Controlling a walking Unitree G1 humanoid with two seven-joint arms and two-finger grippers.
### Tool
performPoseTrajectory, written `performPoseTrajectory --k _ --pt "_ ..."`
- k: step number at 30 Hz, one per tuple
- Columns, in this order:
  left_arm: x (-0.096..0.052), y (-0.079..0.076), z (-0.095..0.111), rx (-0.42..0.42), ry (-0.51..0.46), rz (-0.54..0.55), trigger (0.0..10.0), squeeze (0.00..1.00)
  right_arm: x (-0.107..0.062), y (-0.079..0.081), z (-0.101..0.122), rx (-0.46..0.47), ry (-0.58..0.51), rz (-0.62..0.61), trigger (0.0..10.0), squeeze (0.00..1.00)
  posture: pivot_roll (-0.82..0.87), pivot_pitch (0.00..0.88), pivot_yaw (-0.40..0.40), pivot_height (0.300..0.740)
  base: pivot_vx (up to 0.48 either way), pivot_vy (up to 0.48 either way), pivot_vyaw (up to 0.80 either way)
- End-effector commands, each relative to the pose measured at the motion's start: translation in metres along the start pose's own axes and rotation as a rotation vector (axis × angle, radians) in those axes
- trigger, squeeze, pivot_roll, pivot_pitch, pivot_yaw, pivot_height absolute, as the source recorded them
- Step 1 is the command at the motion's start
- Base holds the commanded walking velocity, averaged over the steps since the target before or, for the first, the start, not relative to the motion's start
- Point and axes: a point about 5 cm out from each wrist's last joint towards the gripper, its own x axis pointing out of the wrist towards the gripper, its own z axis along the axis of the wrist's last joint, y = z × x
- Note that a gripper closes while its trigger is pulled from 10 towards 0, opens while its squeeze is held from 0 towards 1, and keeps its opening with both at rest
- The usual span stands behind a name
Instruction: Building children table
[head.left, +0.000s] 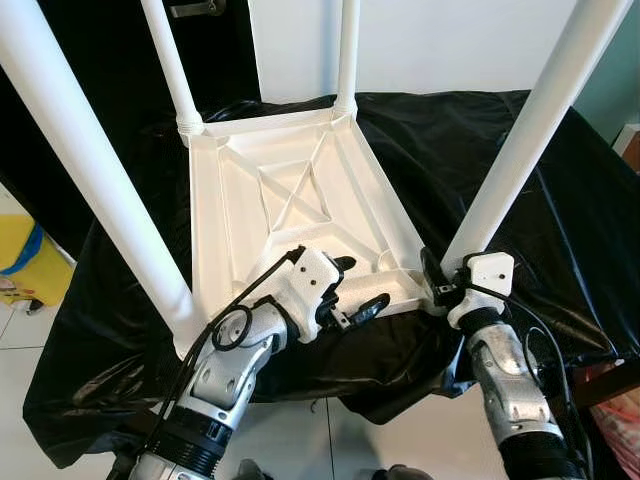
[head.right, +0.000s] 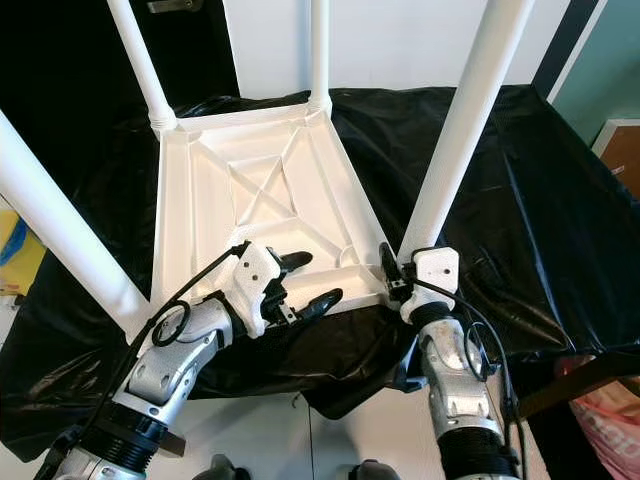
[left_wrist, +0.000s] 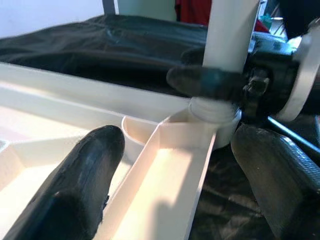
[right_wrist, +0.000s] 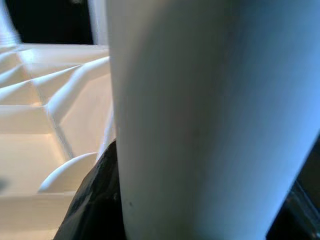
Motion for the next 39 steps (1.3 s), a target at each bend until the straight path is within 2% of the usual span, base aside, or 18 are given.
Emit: performPoseTrajectory --k 1,3,6,10,11,14,15,17,18,19,20,28,30,35,36,37,38,39 --pt "0.0 0.002 0.003 0.002 -0.004 0.004 10.0 0.0 -0.007 0.007 -0.013 -0.02 0.072 -0.015 0.0 0.0 -0.04 0.063 0.005 0.74 0.0 0.0 0.0" --pt "0.001 0.004 0.006 0.007 -0.009 0.01 10.0 0.0 -0.012 0.018 -0.018 -0.009 0.102 -0.133 0.0 0.0 -0.03 0.073 0.003 0.74 0.0 0.0 0.0" --pt "0.0 0.004 0.006 0.009 -0.009 0.01 10.0 0.0 -0.014 0.025 -0.018 -0.01 0.107 -0.176 0.0 0.0 -0.03 0.078 0.002 0.74 0.0 0.0 0.0" --pt "0.0 0.004 0.006 0.01 -0.007 0.012 10.0 0.0 -0.015 0.034 -0.016 -0.005 0.096 -0.165 0.0 0.0 -0.03 0.081 0.002 0.74 0.0 0.0 0.0" --pt "0.0 0.004 0.006 0.01 -0.006 0.014 10.0 0.0 -0.015 0.036 -0.014 -0.011 0.085 -0.146 4.1 0.0 -0.03 0.081 0.002 0.74 0.0 0.0 0.0" --pt "0.0 0.004 0.007 0.01 -0.006 0.015 10.0 0.0 -0.014 0.037 -0.013 -0.015 0.078 -0.131 4.1 0.0 -0.03 0.081 0.002 0.74 0.0 0.0 0.0" --pt "0.0 0.004 0.007 0.011 -0.005 0.014 10.0 0.0 -0.014 0.037 -0.012 -0.021 0.068 -0.121 10.0 0.0 -0.04 0.08 0.001 0.74 0.0 0.0 0.0" --pt "0.0 0.003 0.007 0.012 -0.004 0.014 10.0 0.0 -0.014 0.038 -0.011 -0.023 0.06 -0.114 10.0 0.0 -0.04 0.08 0.002 0.74 0.0 0.0 0.0" --pt "0.001 0.003 0.007 0.012 -0.003 0.012 10.0 0.0 -0.014 0.038 -0.01 -0.025 0.057 -0.124 10.0 0.27 -0.04 0.079 0.003 0.74 0.0 0.0 0.0" --pt "0.001 0.003 0.007 0.012 -0.003 0.012 10.0 0.0 -0.014 0.038 -0.01 -0.025 0.057 -0.124 10.0 0.27 -0.04 0.079 0.003 0.74 0.0 0.0 0.0" --pt "0.001 0.003 0.007 0.013 -0.002 0.011 10.0 0.0 -0.014 0.037 -0.009 -0.02 0.056 -0.133 10.0 1.0 -0.04 0.079 0.003 0.74 0.0 0.0 0.0" --pt "0.002 0.003 0.007 0.013 -0.003 0.006 10.0 0.0 -0.014 0.03 -0.005 0.0 0.04 -0.132 10.0 1.0 -0.06 0.08 0.004 0.74 0.0 0.0 0.0" --pt "0.003 0.003 0.007 0.011 -0.005 0.004 10.0 0.0 -0.012 0.022 -0.001 0.008 0.023 -0.122 10.0 1.0 -0.07 0.079 0.004 0.74 0.0 0.0 0.0" --pt "0.002 0.0 0.005 0.004 0.004 -0.01 10.0 0.0 -0.012 0.011 0.008 -0.001 -0.015 -0.027 10.0 1.0 -0.07 0.08 0.006 0.74 0.0 0.0 0.0" --pt "0.001 -0.001 0.004 -0.001 0.01 -0.016 10.0 0.0 -0.012 0.007 0.008 -0.003 -0.014 -0.001 10.0 0.15 -0.08 0.081 0.009 0.74 0.0 0.0 0.0" --pt "0.001 -0.001 0.004 -0.001 0.01 -0.016 10.0 0.0 -0.012 0.007 0.008 -0.003 -0.014 -0.001 10.0 0.15 -0.08 0.081 0.009 0.74 0.0 0.0 0.0" --pt "0.0 -0.003 0.003 -0.004 0.015 -0.023 10.0 0.0 -0.012 0.003 0.01 -0.011 -0.018 0.039 10.0 0.0 -0.08 0.083 0.013 0.74 0.0 0.0 0.0" --pt "0.0 -0.003 0.003 -0.004 0.015 -0.023 10.0 0.0 -0.012 0.003 0.01 -0.011 -0.018 0.039 10.0 0.0 -0.08 0.083 0.013 0.74 0.0 0.0 0.0"
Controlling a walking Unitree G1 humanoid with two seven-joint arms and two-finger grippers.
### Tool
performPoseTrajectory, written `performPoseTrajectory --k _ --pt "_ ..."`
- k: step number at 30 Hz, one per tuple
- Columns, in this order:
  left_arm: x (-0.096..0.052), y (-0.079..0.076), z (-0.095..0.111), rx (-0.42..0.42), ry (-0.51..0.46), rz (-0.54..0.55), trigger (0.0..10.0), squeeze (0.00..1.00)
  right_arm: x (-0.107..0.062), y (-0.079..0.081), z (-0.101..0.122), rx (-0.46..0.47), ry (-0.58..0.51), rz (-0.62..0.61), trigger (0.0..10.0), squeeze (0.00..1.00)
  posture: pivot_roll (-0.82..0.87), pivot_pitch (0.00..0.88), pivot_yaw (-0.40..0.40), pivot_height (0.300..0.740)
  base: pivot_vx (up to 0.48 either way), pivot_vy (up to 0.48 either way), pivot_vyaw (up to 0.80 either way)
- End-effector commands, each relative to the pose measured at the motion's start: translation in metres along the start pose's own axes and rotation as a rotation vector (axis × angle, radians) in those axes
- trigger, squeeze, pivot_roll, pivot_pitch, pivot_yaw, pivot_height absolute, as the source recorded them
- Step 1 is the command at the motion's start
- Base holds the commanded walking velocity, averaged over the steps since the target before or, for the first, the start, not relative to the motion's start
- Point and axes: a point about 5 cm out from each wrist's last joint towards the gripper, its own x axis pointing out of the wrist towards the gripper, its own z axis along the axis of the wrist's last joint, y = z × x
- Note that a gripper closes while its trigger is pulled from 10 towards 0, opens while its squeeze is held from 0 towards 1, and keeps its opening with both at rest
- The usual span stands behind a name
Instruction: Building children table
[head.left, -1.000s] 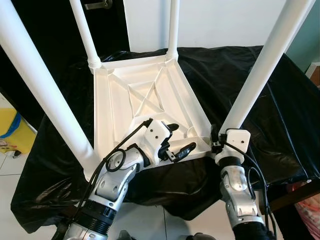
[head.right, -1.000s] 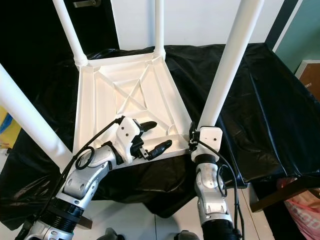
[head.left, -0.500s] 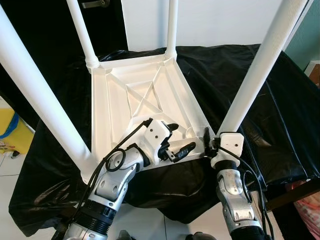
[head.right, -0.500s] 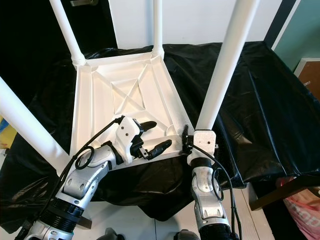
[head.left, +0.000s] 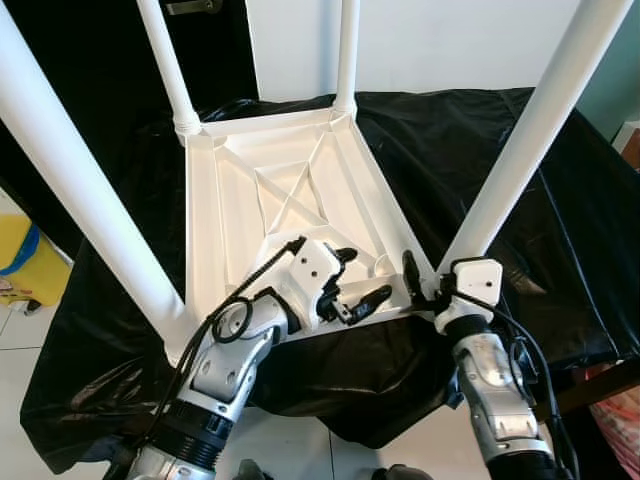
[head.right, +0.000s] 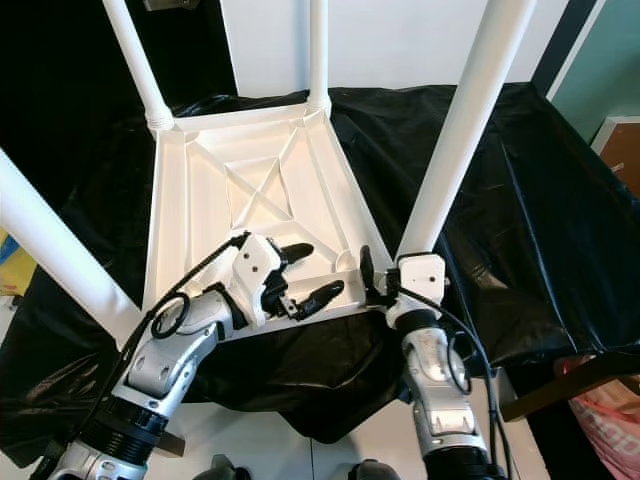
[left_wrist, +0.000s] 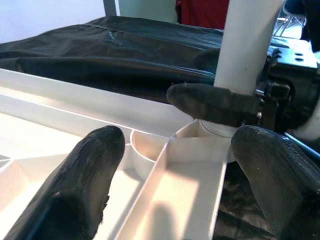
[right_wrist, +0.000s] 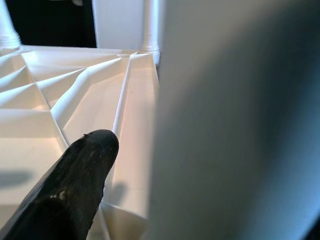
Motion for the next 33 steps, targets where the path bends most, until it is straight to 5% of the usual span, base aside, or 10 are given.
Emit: performPoseTrajectory --k 1,13,24,25,26,27,33 --pt "-0.001 -0.005 -0.002 -0.007 0.012 -0.023 10.0 0.0 -0.001 -0.003 0.001 0.013 0.002 0.05 10.0 0.0 -0.08 0.084 0.014 0.74 0.0 0.0 0.0" --pt "-0.004 -0.007 -0.003 -0.012 0.03 -0.037 10.0 0.0 0.009 -0.032 0.005 -0.033 0.081 0.404 10.0 0.0 -0.07 0.084 0.011 0.74 0.0 0.0 0.0" --pt "-0.005 -0.01 -0.004 -0.028 0.043 -0.062 10.0 0.0 0.014 -0.04 0.008 -0.049 0.134 0.547 10.0 0.0 -0.07 0.077 0.017 0.74 0.0 0.0 0.0" --pt "-0.005 -0.01 -0.003 -0.027 0.044 -0.063 10.0 0.0 0.015 -0.04 0.008 -0.053 0.142 0.576 4.4 0.0 -0.07 0.076 0.017 0.74 0.0 0.0 0.0" --pt "-0.005 -0.01 -0.003 -0.027 0.044 -0.063 10.0 0.0 0.015 -0.04 0.008 -0.053 0.142 0.576 4.4 0.0 -0.07 0.076 0.017 0.74 0.0 0.0 0.0" --pt "-0.004 -0.009 -0.002 -0.024 0.043 -0.064 10.0 0.0 0.017 -0.041 0.007 -0.06 0.153 0.596 0.0 0.0 -0.07 0.07 0.016 0.74 0.0 0.0 0.0" --pt "-0.003 -0.007 -0.001 -0.019 0.042 -0.061 10.0 0.0 0.018 -0.044 0.003 -0.057 0.172 0.616 0.0 0.0 -0.06 0.06 0.016 0.74 0.0 0.0 0.0"
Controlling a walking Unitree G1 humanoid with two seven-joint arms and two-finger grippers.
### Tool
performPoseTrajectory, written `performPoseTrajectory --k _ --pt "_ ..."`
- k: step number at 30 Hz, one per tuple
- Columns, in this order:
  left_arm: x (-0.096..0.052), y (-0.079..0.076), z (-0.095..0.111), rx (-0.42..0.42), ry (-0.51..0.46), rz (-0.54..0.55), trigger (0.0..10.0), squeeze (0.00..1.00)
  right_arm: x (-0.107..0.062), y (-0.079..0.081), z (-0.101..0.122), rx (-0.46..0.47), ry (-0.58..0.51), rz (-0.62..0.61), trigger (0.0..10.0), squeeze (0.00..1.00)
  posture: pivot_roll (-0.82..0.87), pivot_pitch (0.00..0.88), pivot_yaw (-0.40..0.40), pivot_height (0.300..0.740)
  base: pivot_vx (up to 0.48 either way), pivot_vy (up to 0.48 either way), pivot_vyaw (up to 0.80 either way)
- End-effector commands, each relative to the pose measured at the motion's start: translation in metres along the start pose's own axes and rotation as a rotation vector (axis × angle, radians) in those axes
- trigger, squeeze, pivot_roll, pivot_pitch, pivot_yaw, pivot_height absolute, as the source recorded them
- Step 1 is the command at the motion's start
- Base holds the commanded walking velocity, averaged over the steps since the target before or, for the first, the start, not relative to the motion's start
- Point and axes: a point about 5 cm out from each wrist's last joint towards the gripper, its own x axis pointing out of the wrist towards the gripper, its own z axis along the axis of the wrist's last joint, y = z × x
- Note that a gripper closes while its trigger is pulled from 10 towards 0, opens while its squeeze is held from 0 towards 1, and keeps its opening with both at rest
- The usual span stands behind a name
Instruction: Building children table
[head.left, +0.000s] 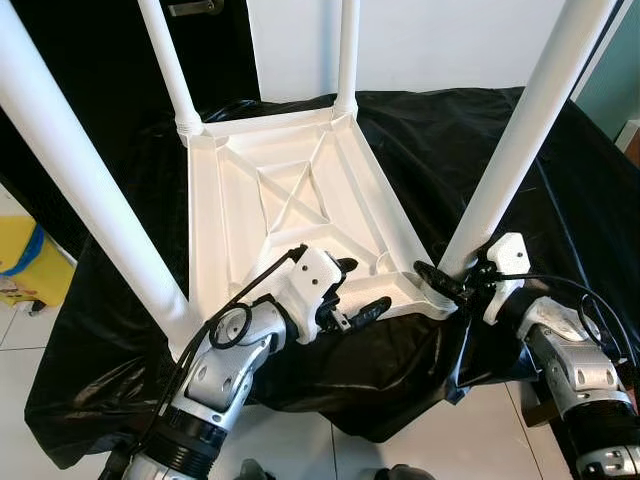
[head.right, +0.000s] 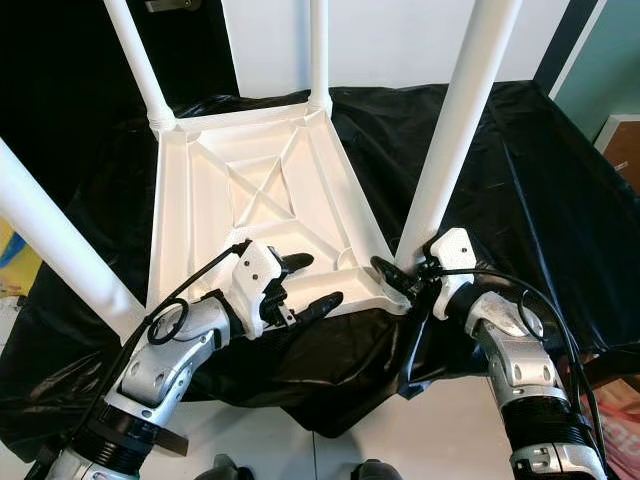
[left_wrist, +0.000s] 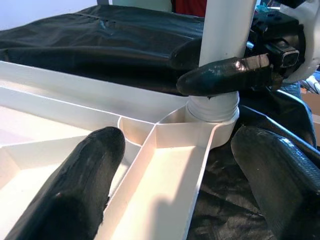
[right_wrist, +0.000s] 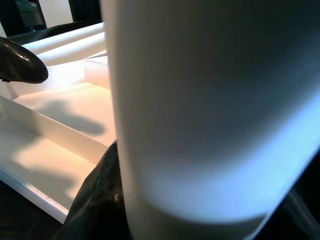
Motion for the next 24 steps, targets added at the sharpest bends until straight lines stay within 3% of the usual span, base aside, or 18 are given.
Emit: performPoseTrajectory --k 1,4,5,16,24 --pt "0.001 -0.001 0.0 -0.007 0.005 -0.037 10.0 0.0 0.0 0.002 -0.005 -0.002 0.03 0.023 0.0 0.0 -0.06 0.06 0.016 0.74 0.0 0.0 0.0" --pt "0.001 -0.001 0.0 -0.007 0.005 -0.035 10.0 0.0 -0.001 0.001 -0.007 0.002 0.037 0.019 0.0 0.0 -0.06 0.057 0.016 0.74 0.0 0.0 0.0" --pt "0.001 0.0 0.001 -0.006 0.004 -0.034 10.0 0.0 -0.002 0.001 -0.008 0.007 0.044 0.0 10.0 0.0 -0.07 0.052 0.016 0.74 0.0 0.0 0.0" --pt "0.003 0.002 0.002 0.0 0.0 -0.029 10.0 0.0 0.006 0.012 -0.007 0.064 -0.016 -0.135 10.0 0.0 -0.08 0.049 0.009 0.74 0.0 0.0 0.0" --pt "0.003 0.001 0.001 -0.002 -0.002 -0.019 10.0 0.0 0.012 0.02 -0.008 0.07 -0.026 -0.35 10.0 0.0 -0.07 0.058 -0.008 0.74 0.0 0.0 0.0"
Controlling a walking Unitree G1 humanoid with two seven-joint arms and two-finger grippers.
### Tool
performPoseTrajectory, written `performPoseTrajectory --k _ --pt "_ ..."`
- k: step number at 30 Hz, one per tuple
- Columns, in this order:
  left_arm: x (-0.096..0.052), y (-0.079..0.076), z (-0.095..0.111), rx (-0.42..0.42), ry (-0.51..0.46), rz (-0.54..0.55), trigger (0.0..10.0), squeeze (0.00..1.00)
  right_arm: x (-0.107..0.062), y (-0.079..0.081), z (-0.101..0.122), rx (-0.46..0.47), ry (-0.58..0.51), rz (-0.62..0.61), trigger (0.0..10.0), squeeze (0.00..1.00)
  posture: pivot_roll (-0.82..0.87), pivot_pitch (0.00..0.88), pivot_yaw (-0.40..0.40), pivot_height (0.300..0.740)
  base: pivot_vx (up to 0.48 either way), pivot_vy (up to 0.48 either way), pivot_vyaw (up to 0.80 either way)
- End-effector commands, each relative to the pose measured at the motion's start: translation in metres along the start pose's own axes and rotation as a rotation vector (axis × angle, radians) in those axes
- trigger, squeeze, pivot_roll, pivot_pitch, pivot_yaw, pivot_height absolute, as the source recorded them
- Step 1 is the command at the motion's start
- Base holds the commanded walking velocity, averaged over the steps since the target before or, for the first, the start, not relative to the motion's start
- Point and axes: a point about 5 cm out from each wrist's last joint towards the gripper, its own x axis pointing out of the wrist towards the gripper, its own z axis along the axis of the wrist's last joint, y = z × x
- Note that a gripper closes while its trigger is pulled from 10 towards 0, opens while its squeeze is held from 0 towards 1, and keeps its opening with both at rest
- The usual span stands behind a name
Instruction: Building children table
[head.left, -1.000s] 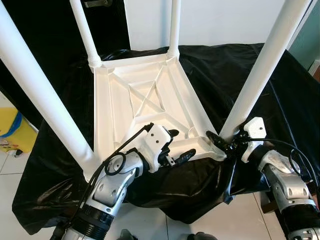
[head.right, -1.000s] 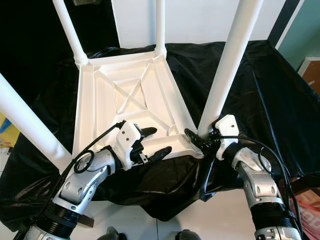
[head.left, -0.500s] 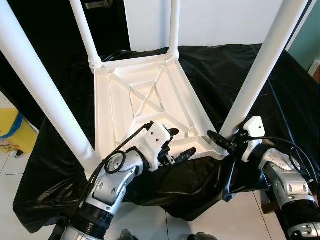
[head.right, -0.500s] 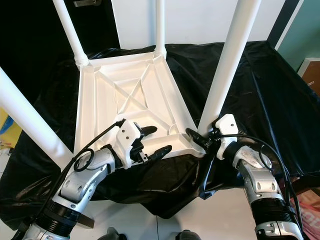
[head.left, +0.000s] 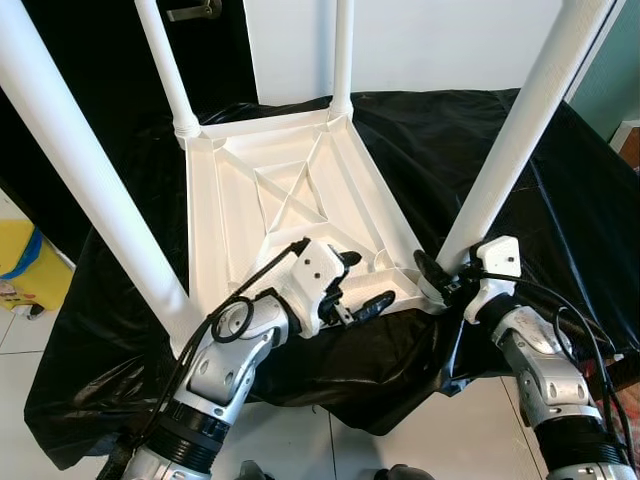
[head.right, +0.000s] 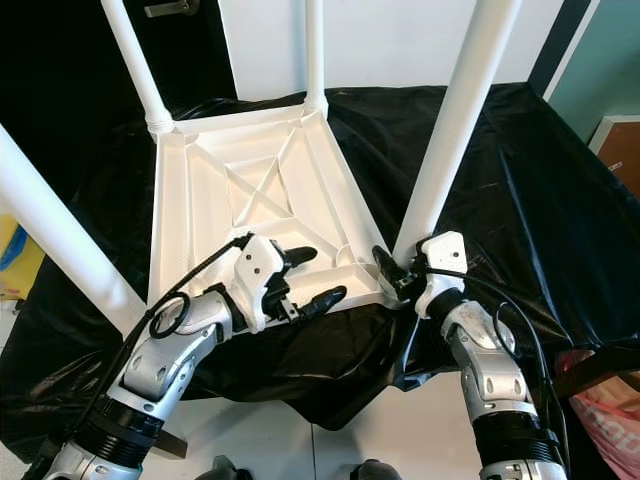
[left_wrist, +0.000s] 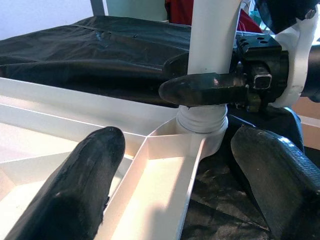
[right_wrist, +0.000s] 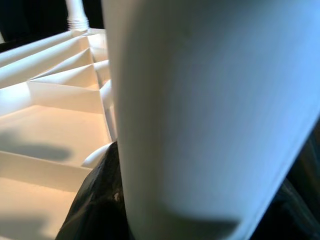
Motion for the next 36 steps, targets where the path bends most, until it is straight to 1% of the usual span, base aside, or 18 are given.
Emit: performPoseTrajectory --k 1,2,4,7,8,10,11,13,15,16,17,18,19,22,33,34,35,36 --pt "-0.001 -0.002 -0.005 -0.014 0.015 -0.012 10.0 0.0 -0.001 0.003 -0.006 -0.001 0.038 -0.071 10.0 0.0 -0.07 0.058 -0.009 0.74 0.0 0.0 0.0" --pt "-0.001 -0.002 -0.006 -0.016 0.016 -0.01 10.0 0.0 0.0 0.005 -0.006 0.008 0.032 -0.124 10.0 0.0 -0.07 0.058 -0.009 0.74 0.0 0.0 0.0" --pt "-0.001 -0.002 -0.006 -0.016 0.016 -0.01 10.0 0.0 0.0 0.005 -0.006 0.008 0.032 -0.124 10.0 0.0 -0.07 0.058 -0.009 0.74 0.0 0.0 0.0" --pt "-0.001 -0.002 -0.006 -0.017 0.016 -0.009 10.0 0.0 -0.001 0.006 -0.006 0.016 0.028 -0.161 10.0 0.0 -0.07 0.058 -0.009 0.74 0.0 0.0 0.0" --pt "-0.001 -0.003 -0.006 -0.018 0.017 -0.009 10.0 0.0 -0.001 0.009 -0.007 0.017 0.034 -0.199 10.0 0.0 -0.07 0.061 -0.013 0.74 0.0 0.0 0.0" --pt "-0.001 -0.006 -0.007 -0.022 0.018 -0.009 10.0 0.0 -0.002 0.017 -0.012 0.036 0.057 -0.339 10.0 0.0 -0.06 0.065 -0.019 0.74 0.0 0.0 0.0" --pt "-0.001 -0.006 -0.007 -0.022 0.018 -0.009 10.0 0.0 -0.002 0.017 -0.012 0.036 0.057 -0.339 10.0 0.0 -0.06 0.065 -0.019 0.74 0.0 0.0 0.0" --pt "-0.001 -0.007 -0.007 -0.026 0.016 -0.009 10.0 0.0 -0.004 0.024 -0.015 0.037 0.077 -0.44 10.0 0.0 -0.06 0.064 -0.021 0.74 0.0 0.0 0.0" --pt "-0.001 -0.007 -0.007 -0.026 0.016 -0.009 10.0 0.0 -0.004 0.024 -0.015 0.037 0.077 -0.44 10.0 0.0 -0.06 0.064 -0.021 0.74 0.0 0.0 0.0" --pt "0.0 -0.008 -0.007 -0.027 0.017 -0.01 10.0 0.0 -0.005 0.026 -0.016 0.031 0.084 -0.48 10.0 0.0 -0.06 0.063 -0.02 0.74 0.0 0.0 0.0" --pt "0.0 -0.008 -0.008 -0.027 0.017 -0.012 10.0 0.0 -0.006 0.031 -0.017 0.032 0.092 -0.525 10.0 0.0 -0.07 0.06 -0.019 0.74 0.0 0.0 0.0" --pt "0.0 -0.009 -0.008 -0.027 0.019 -0.015 10.0 0.0 -0.006 0.036 -0.018 0.037 0.1 -0.54 10.0 0.0 -0.07 0.06 -0.019 0.74 0.0 0.0 0.0" --pt "-0.001 -0.009 -0.009 -0.027 0.02 -0.016 10.0 0.0 -0.006 0.041 -0.019 0.042 0.104 -0.538 10.0 0.0 -0.07 0.059 -0.018 0.74 0.0 0.0 0.0" --pt "-0.001 -0.007 -0.009 -0.025 0.022 -0.017 10.0 0.0 -0.004 0.045 -0.016 0.02 0.097 -0.521 10.0 0.0 -0.07 0.054 -0.014 0.74 0.0 0.0 0.0" --pt "0.0 -0.006 -0.008 -0.018 0.02 -0.022 10.0 0.0 -0.003 0.047 -0.011 0.03 0.078 -0.536 10.0 0.0 -0.07 0.047 -0.009 0.74 0.0 0.0 0.0" --pt "-0.001 -0.007 -0.007 -0.018 0.02 -0.023 10.0 0.0 -0.003 0.047 -0.008 0.041 0.049 -0.519 10.0 0.84 -0.08 0.05 -0.008 0.74 0.0 0.0 0.0" --pt "0.0 -0.007 -0.008 -0.018 0.02 -0.024 10.0 0.0 -0.003 0.048 -0.002 0.046 0.006 -0.48 10.0 1.0 -0.08 0.051 -0.006 0.74 0.0 0.0 0.0" --pt "0.0 -0.007 -0.008 -0.018 0.02 -0.023 10.0 0.0 -0.003 0.049 0.0 0.045 -0.008 -0.46 10.0 1.0 -0.08 0.051 -0.006 0.74 0.0 0.0 0.0"
